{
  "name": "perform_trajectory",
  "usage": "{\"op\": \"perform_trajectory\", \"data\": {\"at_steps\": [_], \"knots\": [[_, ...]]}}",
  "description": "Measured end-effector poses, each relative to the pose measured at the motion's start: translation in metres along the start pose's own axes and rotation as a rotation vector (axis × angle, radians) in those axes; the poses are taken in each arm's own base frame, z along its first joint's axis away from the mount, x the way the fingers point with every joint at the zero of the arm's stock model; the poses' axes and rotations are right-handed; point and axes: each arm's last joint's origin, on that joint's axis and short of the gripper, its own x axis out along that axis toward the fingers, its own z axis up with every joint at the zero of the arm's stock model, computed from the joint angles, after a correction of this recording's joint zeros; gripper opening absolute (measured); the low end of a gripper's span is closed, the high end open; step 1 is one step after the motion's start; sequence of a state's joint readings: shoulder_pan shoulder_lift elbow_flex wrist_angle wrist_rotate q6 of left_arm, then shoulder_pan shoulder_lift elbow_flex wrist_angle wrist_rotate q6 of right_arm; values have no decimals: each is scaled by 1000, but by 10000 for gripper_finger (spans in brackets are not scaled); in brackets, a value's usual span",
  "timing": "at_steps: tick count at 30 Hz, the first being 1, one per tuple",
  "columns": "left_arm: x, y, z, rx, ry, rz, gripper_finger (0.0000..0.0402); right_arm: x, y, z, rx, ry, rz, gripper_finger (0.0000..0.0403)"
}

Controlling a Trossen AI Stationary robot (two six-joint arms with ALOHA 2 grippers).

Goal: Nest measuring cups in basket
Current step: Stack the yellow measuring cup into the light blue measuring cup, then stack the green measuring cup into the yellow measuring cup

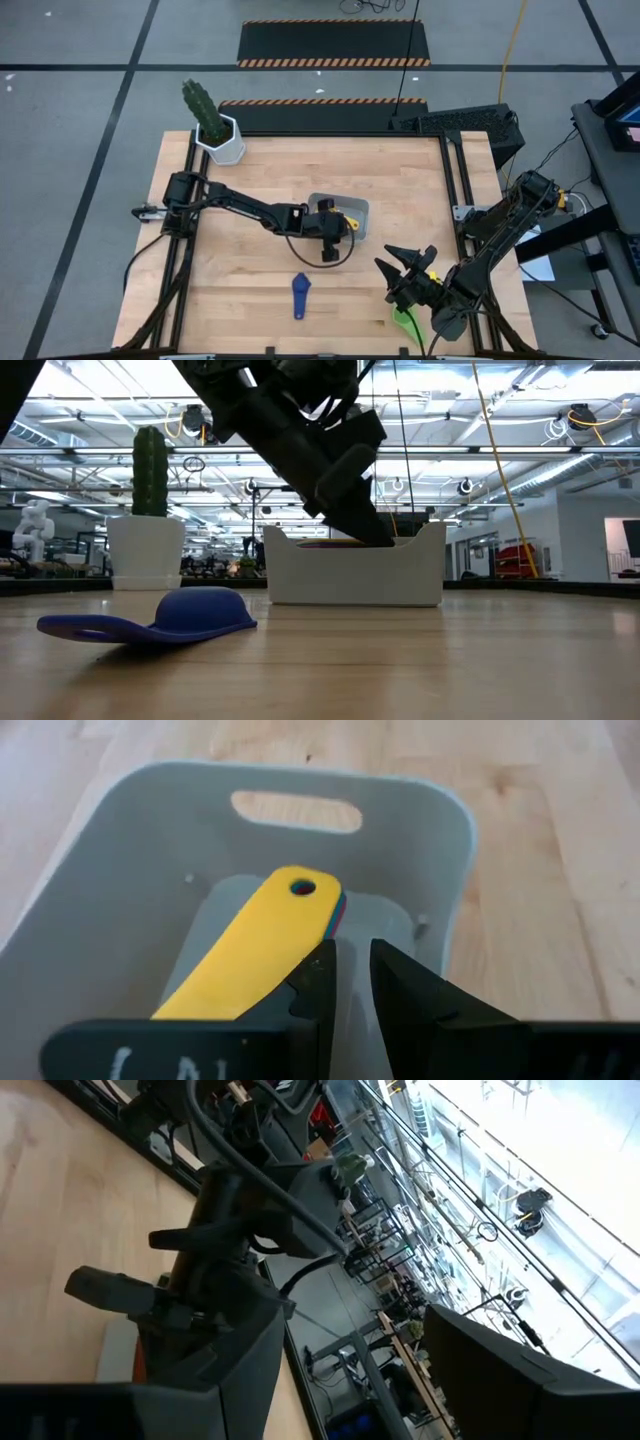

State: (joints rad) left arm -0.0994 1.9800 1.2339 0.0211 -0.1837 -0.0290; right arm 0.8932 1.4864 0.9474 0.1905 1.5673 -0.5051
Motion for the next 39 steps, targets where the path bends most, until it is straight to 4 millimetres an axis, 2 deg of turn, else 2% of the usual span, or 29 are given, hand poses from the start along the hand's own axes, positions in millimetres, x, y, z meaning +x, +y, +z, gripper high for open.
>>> {"op": "perform_trajectory", "data": {"at_steps": [6,9,14,21,28,33,39], "knots": [[0,-1,1,-1,-10,-2,69,0,0,0,21,0,1,238],[-8,-4,7,4,-32,-12,69,0,0,0,39,-1,1,238],[-33,-16,23,19,-101,-52,69,0,0,0,110,-1,1,238],[-68,-35,40,61,-194,-104,69,0,0,2,345,-5,12,238],[-79,-53,41,109,-212,-137,69,-1,6,4,638,-47,253,238],[-83,-64,38,114,-208,-159,69,-3,14,-1,816,4,440,238],[-89,-81,36,72,-205,-204,69,-22,26,0,1073,69,611,231]]}}
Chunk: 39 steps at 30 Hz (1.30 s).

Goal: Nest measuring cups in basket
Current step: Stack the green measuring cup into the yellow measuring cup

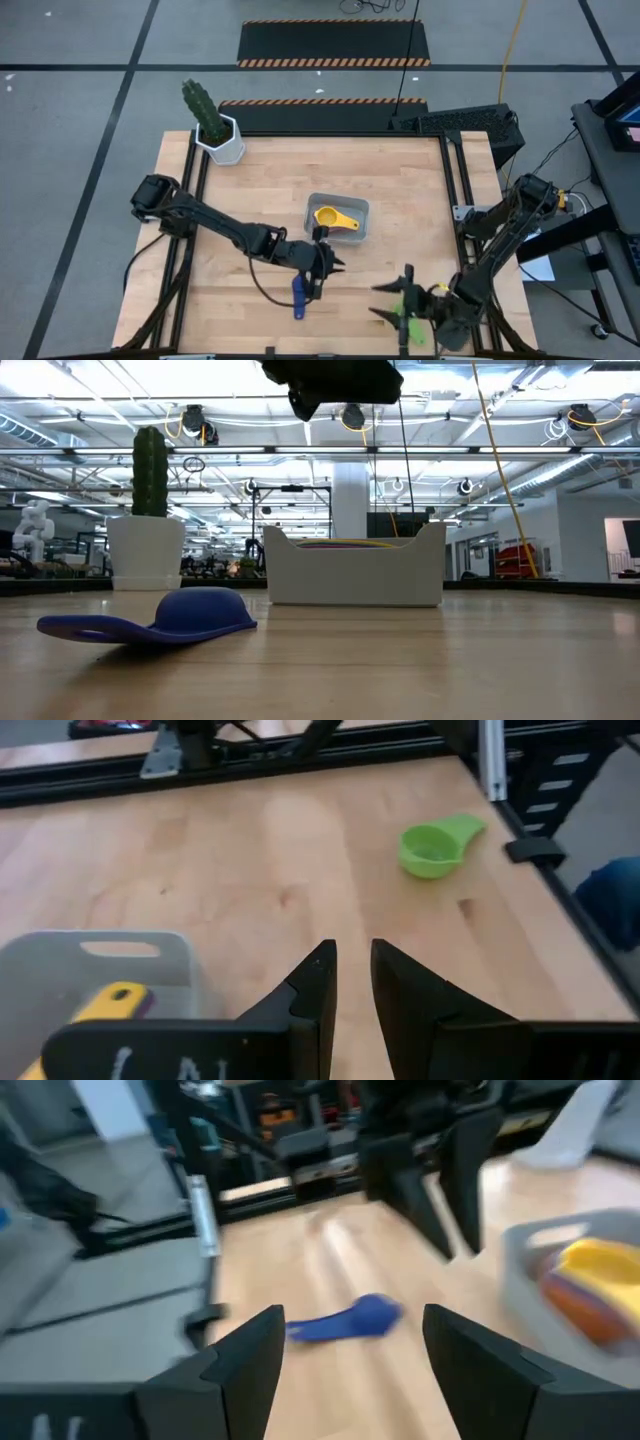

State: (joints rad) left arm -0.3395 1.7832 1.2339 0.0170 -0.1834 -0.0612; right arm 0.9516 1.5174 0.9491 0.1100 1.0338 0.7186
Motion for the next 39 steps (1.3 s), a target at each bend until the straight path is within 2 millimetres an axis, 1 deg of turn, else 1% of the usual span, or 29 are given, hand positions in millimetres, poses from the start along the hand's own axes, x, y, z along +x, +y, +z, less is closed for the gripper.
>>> {"op": "perform_trajectory", "data": {"at_steps": [4,7,11,14,17,21,25,27,32,39], "knots": [[-3,-16,-1,-11,-2,-34,69,-16,16,-7,43,10,58,222],[-5,-26,-2,-24,-5,-58,69,-27,29,-7,72,19,98,220],[-8,-37,-1,-41,-25,-66,69,-36,45,-10,64,61,110,219],[-10,-43,0,-52,-45,-55,69,-37,53,-18,52,157,109,219],[-11,-48,2,-67,-65,-66,69,-34,57,-29,50,307,92,219],[-14,-55,2,-78,-74,-81,69,-32,59,-43,25,512,29,219],[-16,-61,1,-84,-79,-70,69,-34,56,-49,-21,660,-44,219],[-16,-63,1,-87,-81,-63,69,-35,52,-50,-56,697,-80,219],[-16,-62,2,-95,-94,-56,69,-34,43,-49,-113,721,-136,219],[-16,-62,2,-95,-94,-56,69,-26,33,-56,-119,762,-170,219]]}}
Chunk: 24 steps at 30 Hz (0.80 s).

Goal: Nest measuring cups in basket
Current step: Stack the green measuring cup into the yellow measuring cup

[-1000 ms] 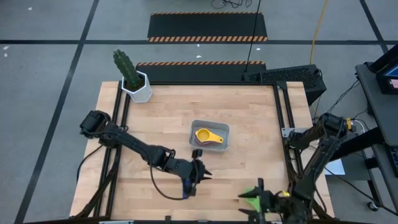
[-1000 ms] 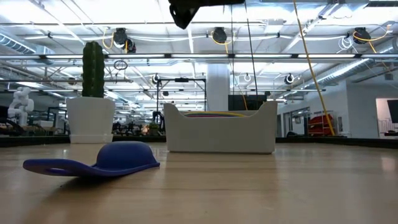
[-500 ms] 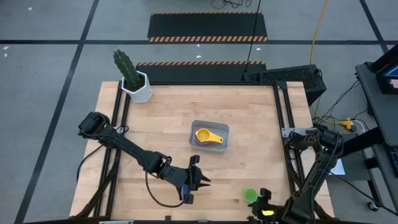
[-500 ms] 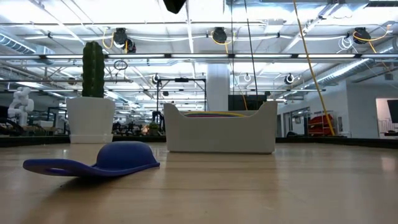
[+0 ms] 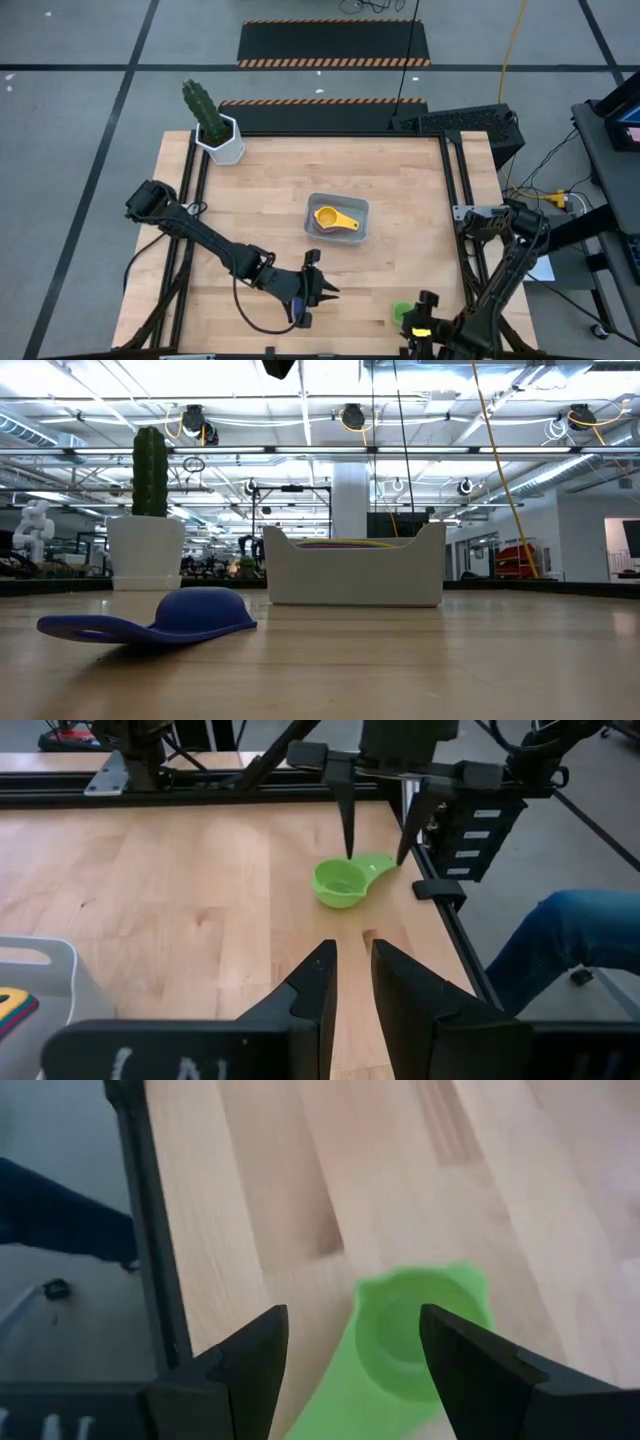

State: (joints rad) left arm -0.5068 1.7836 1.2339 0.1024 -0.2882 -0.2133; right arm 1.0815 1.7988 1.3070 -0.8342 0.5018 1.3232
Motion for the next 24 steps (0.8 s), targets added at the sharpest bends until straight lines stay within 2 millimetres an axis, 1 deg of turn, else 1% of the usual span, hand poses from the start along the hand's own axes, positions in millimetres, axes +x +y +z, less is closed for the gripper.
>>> {"op": "perform_trajectory", "data": {"at_steps": [5,11,17,20,24], "knots": [[0,0,0,1,0,0,69,11,-7,-6,22,40,-14,219],[0,0,0,2,1,1,69,30,-11,-14,62,49,47,219],[0,0,0,2,1,0,69,35,-16,-18,60,51,37,216],[0,0,0,3,1,0,69,37,-17,-19,49,53,31,201],[0,0,0,1,1,0,69,39,-20,-21,26,55,21,153]]}}
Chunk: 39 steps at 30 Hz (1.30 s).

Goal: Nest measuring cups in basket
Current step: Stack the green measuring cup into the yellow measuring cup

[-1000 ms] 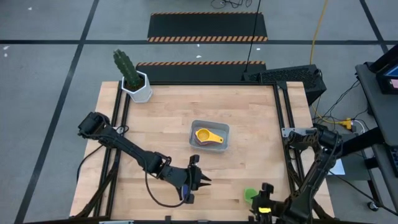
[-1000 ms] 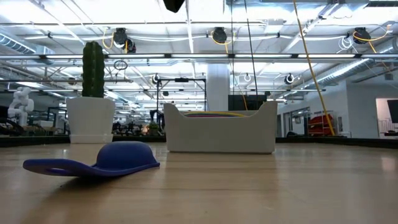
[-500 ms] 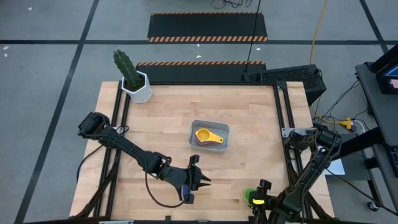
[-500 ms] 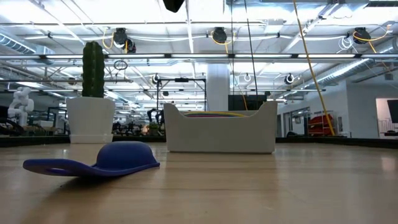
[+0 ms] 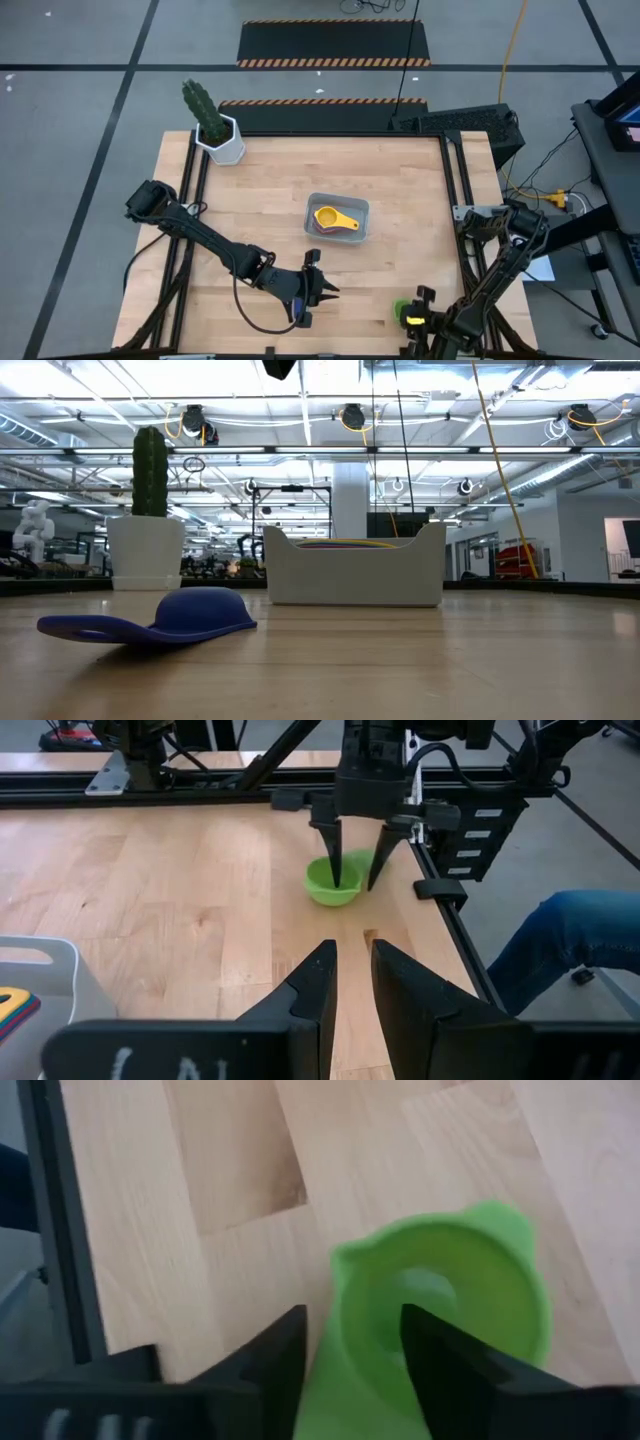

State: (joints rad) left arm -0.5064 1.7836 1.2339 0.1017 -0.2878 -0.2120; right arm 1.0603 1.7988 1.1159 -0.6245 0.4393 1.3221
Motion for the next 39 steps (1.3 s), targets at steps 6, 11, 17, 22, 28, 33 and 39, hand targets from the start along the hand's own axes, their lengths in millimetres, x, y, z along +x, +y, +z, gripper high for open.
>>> {"op": "perform_trajectory", "data": {"at_steps": [6,11,17,22,28,33,39], "knots": [[0,0,0,0,0,0,69,3,-4,-3,-11,34,-10,59],[0,0,0,-1,0,0,69,0,-4,-2,-54,45,11,9],[0,0,0,-2,-3,-1,69,-14,-6,7,-88,32,64,10],[0,0,0,-3,-5,-2,69,-29,-10,18,-188,-26,97,4],[3,-2,-2,-2,-2,-4,69,-46,-19,39,-299,-159,87,2],[3,0,-2,44,-5,0,69,-58,-31,59,-375,-239,68,1],[3,11,-1,172,32,27,69,-63,-49,89,-434,-279,25,1]]}}
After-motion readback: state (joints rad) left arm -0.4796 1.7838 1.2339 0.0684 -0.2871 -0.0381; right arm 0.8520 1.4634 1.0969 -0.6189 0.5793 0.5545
